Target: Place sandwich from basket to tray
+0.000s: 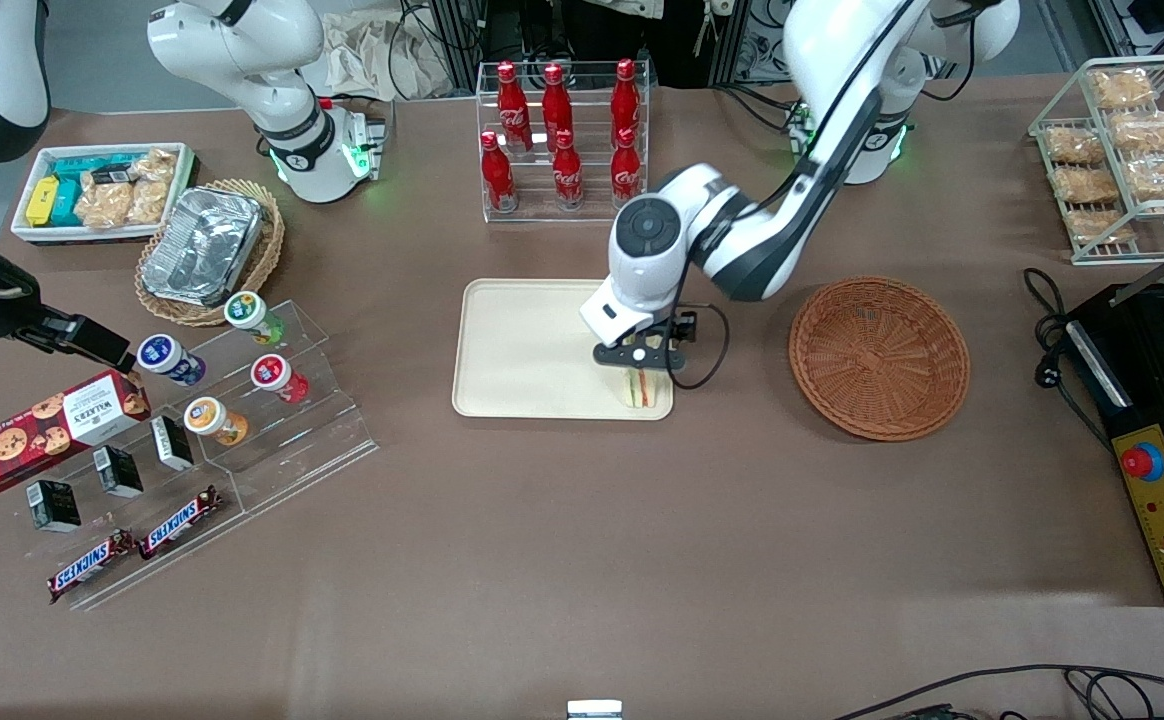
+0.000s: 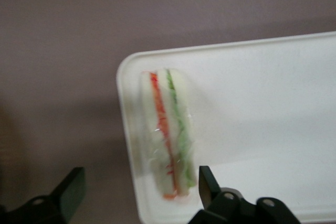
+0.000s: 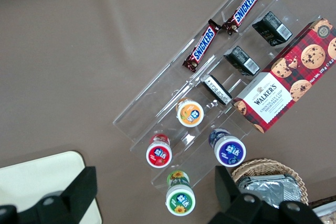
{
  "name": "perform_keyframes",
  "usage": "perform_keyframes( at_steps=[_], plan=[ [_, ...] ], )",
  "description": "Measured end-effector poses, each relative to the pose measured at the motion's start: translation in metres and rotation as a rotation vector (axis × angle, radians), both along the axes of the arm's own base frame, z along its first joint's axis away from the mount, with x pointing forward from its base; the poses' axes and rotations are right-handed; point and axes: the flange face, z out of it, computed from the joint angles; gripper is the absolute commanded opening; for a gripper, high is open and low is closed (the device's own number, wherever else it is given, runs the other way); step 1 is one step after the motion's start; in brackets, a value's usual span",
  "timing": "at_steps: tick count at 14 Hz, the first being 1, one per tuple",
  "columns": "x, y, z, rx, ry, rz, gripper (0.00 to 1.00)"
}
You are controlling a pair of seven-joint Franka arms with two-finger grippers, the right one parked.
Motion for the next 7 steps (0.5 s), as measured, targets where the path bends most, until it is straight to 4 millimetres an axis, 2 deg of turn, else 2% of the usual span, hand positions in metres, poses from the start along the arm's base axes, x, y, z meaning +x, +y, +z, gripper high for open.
perform_keyframes(
  at_steps=[2, 4, 7],
  plan=[
    [0.01, 0.025, 0.066, 0.022, 0.002, 0.037, 0.99],
    [0.021, 0.052, 0.121, 0.03, -0.013, 0.072, 0.99],
    [0.049, 0.104, 0.179, 0.023, -0.037, 0.087, 0.99]
  ],
)
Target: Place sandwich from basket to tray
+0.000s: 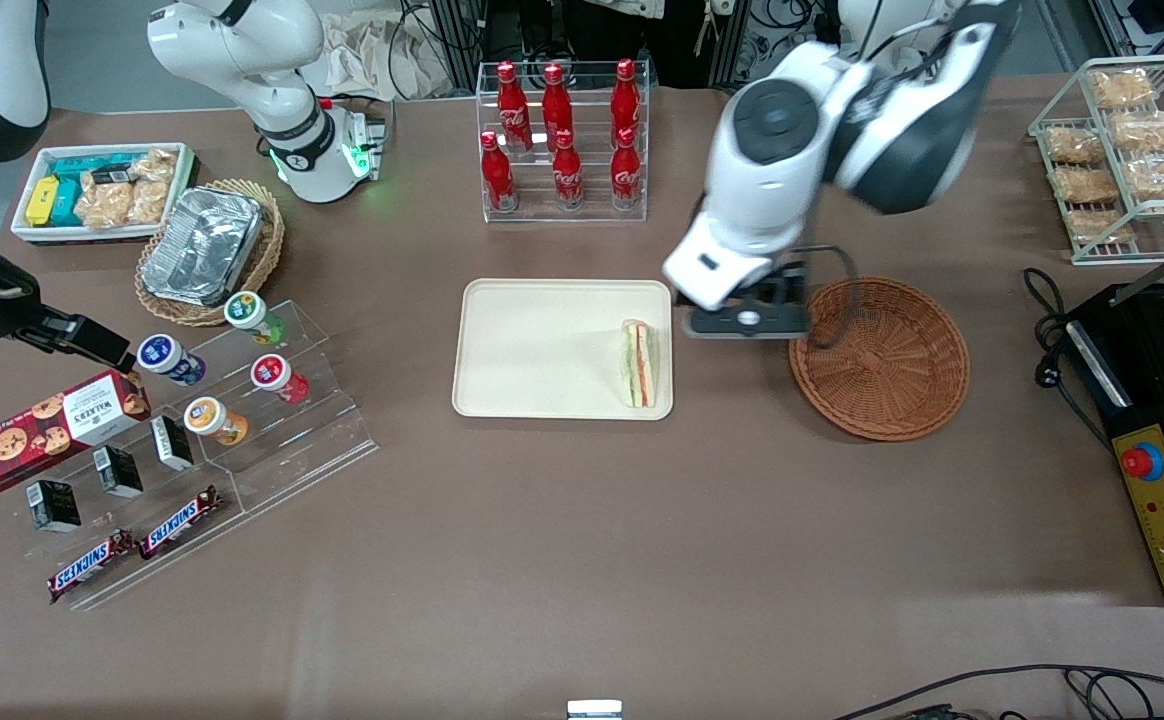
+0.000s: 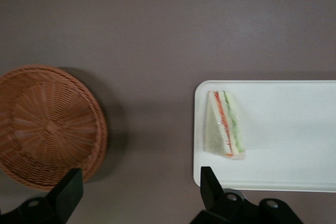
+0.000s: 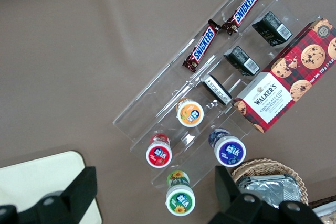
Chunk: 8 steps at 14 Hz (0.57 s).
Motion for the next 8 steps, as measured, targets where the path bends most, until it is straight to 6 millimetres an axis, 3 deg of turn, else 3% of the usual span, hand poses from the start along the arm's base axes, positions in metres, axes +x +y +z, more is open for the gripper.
perform_keyframes(
  at_steps=[4, 8],
  plan=[
    [0.046, 0.107, 0.042, 0.01, 0.003, -0.009, 0.99],
    [0.067, 0.203, 0.064, 0.022, -0.01, -0.044, 0.99]
  ],
)
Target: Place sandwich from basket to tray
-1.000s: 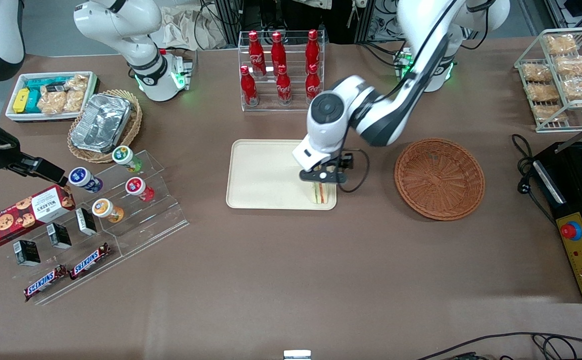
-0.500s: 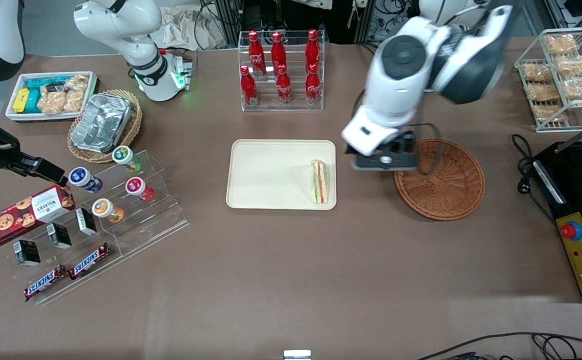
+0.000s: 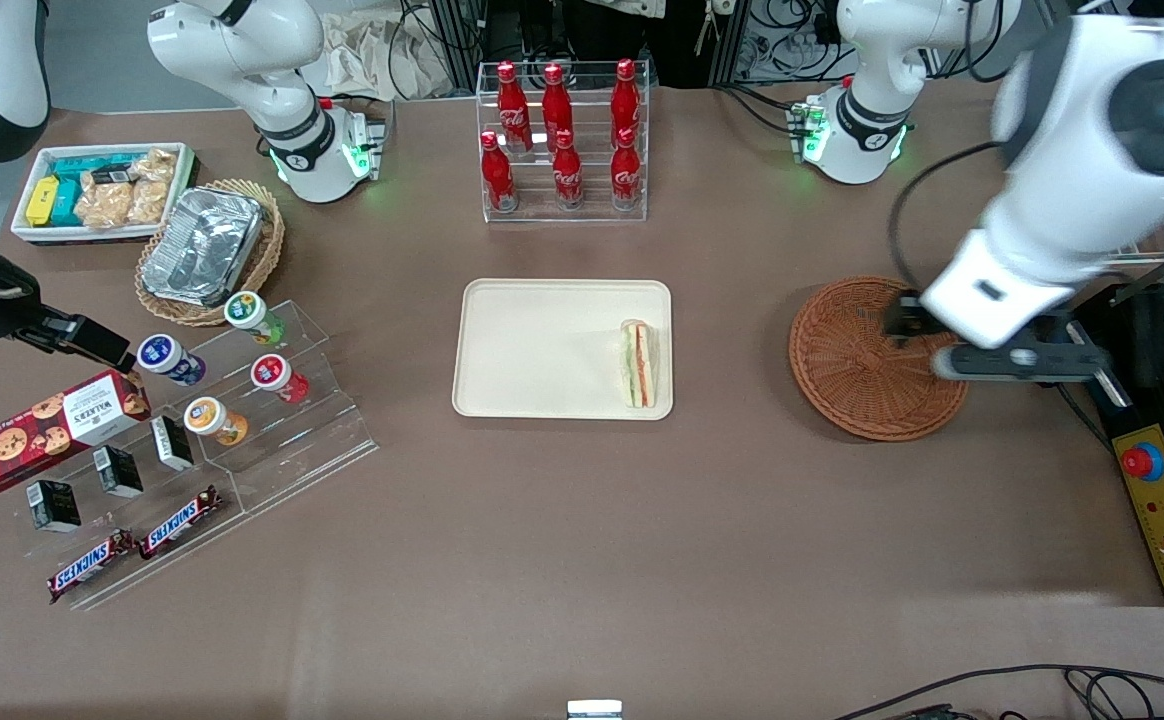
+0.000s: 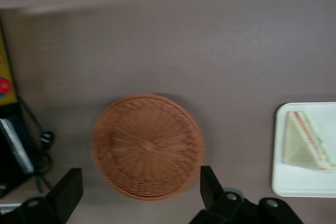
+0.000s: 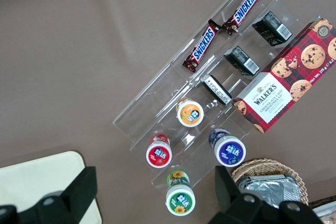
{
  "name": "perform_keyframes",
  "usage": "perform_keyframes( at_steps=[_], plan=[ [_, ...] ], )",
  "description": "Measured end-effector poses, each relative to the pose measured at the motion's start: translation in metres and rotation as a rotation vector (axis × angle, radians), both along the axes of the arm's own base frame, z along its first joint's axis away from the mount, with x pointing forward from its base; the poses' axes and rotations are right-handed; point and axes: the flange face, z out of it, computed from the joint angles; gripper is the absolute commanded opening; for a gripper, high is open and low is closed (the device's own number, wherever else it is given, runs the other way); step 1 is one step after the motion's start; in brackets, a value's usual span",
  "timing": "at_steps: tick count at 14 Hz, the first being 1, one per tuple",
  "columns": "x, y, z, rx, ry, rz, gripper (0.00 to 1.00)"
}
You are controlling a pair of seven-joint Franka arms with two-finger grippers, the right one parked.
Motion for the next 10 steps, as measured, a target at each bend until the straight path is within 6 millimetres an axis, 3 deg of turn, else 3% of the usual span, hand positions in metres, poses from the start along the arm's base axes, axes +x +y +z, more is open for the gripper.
perform_keyframes(
  at_steps=[3, 7, 10],
  plan=[
    [0.002, 0.048, 0.023, 0.002, -0.001, -0.042, 0.99],
    [0.001, 0.071, 0.05, 0.001, -0.027, -0.066, 0.99],
    [0.001, 0.076, 0.06, 0.001, -0.04, -0.069, 0.99]
  ],
)
